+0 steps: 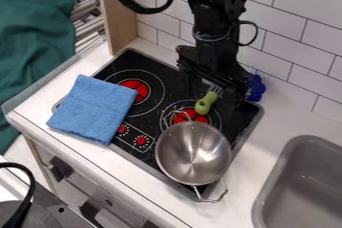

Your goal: Put the blue thing in the silver pan

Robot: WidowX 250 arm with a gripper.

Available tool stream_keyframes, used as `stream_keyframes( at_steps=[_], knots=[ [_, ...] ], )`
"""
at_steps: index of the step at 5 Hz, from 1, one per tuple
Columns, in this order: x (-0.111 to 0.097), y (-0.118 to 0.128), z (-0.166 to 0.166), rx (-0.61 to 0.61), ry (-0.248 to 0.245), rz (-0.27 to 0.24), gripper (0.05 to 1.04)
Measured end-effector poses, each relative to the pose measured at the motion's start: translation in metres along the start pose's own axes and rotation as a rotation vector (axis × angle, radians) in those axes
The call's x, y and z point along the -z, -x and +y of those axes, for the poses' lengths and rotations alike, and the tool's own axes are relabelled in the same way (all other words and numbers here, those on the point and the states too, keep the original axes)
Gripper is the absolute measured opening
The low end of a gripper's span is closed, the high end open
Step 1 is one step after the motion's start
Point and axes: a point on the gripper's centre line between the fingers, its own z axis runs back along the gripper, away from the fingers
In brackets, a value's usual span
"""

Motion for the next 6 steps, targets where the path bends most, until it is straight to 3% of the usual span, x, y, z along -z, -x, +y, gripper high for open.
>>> stream_keyframes(
  at_steps=[1, 2, 4, 5, 6],
  knots=[
    [0.008, 0.005, -0.001, -0.007, 0.000, 0.032, 1.001],
    [0.013, -0.010, -0.008, -0.031, -0.031, 0.017, 1.001],
    [0.038, -0.050, -0.018, -0.072, -0.018, -0.013, 1.001],
    [0.056, -0.067, -0.020, -0.051, -0.004, -0.063, 1.001],
    [0.068, -0.073, -0.016, -0.040, -0.025, -0.095, 1.001]
  ],
)
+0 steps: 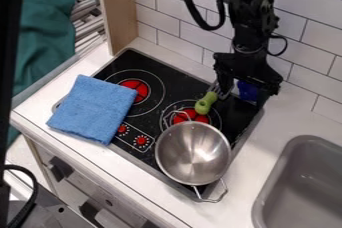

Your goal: Put the blue thing in the silver pan

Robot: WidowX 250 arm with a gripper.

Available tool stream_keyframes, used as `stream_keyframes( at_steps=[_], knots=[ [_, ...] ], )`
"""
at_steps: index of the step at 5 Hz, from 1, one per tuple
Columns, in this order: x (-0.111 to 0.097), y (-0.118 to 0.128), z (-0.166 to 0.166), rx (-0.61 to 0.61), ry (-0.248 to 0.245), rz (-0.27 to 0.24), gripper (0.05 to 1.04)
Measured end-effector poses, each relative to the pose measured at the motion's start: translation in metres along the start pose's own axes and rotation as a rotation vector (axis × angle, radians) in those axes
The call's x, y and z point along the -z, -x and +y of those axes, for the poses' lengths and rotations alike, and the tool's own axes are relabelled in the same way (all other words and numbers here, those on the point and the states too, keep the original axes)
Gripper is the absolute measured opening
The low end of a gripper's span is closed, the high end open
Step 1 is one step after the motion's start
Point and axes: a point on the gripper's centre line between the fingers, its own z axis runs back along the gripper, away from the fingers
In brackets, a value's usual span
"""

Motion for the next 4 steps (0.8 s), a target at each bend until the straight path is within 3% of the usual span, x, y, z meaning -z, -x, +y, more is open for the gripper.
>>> stream_keyframes(
  at_steps=[2, 4],
  knots=[
    [0.019, -0.018, 0.002, 0.028, -0.017, -0.038, 1.001],
    [0.032, -0.029, -0.003, 0.013, -0.009, -0.036, 0.949]
  ],
)
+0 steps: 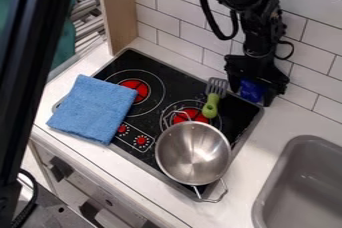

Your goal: Put the blue thing in the silver pan

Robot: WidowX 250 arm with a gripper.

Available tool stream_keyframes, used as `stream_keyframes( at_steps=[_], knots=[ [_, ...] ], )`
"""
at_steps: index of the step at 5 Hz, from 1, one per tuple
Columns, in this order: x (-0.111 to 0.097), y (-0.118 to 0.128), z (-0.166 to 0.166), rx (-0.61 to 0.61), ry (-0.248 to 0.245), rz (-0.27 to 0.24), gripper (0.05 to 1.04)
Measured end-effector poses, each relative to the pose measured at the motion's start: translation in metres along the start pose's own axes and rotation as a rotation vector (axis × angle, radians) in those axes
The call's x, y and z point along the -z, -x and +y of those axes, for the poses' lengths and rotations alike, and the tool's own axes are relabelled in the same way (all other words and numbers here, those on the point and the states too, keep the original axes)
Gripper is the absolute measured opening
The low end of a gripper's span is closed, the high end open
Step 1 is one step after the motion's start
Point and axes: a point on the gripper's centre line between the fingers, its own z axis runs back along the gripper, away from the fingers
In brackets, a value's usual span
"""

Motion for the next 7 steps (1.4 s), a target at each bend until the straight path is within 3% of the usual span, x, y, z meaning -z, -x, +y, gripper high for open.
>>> stream_keyframes(
  at_steps=[1, 3, 5, 6, 7],
  knots=[
    [0.001, 0.000, 0.000, -0.009, -0.009, 0.007, 0.855],
    [-0.001, 0.002, 0.002, 0.001, -0.021, 0.032, 0.855],
    [-0.054, 0.006, -0.011, 0.097, -0.045, 0.007, 0.855],
    [-0.077, 0.024, -0.012, 0.093, -0.074, 0.020, 0.855],
    [-0.096, 0.045, -0.012, 0.076, -0.105, 0.065, 0.855]
  ],
)
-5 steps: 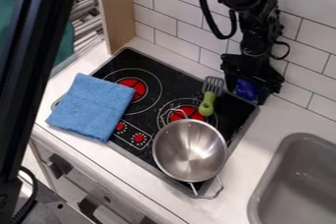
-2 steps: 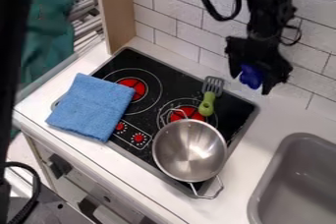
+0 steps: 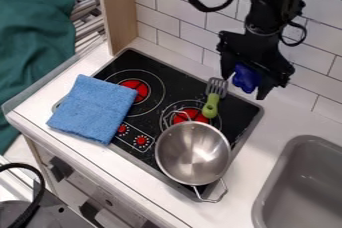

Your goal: Put the blue thing in the silver pan

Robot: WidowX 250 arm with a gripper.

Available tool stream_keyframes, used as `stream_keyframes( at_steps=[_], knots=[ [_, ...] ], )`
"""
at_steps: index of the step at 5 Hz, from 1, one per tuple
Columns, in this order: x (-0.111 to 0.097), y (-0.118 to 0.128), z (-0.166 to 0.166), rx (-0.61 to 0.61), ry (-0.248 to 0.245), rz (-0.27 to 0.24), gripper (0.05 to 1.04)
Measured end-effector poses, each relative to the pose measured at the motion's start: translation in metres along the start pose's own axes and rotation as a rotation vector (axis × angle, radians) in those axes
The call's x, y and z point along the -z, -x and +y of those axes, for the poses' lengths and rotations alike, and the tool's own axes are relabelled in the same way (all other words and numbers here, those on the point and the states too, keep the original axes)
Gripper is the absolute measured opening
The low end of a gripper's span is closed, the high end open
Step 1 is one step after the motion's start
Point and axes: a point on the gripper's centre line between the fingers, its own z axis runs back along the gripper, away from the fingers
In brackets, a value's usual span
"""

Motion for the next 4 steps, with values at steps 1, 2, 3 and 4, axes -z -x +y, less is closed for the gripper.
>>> stream_keyframes(
  at_steps=[1, 2, 3, 4],
  knots=[
    [-0.006, 0.026, -0.001, 0.011, -0.019, 0.071, 0.855],
    [0.001, 0.043, -0.003, 0.036, 0.004, 0.124, 0.855],
    [0.008, 0.062, -0.003, 0.039, 0.026, 0.183, 0.855],
    [0.012, 0.075, -0.001, 0.024, 0.051, 0.222, 0.855]
  ],
)
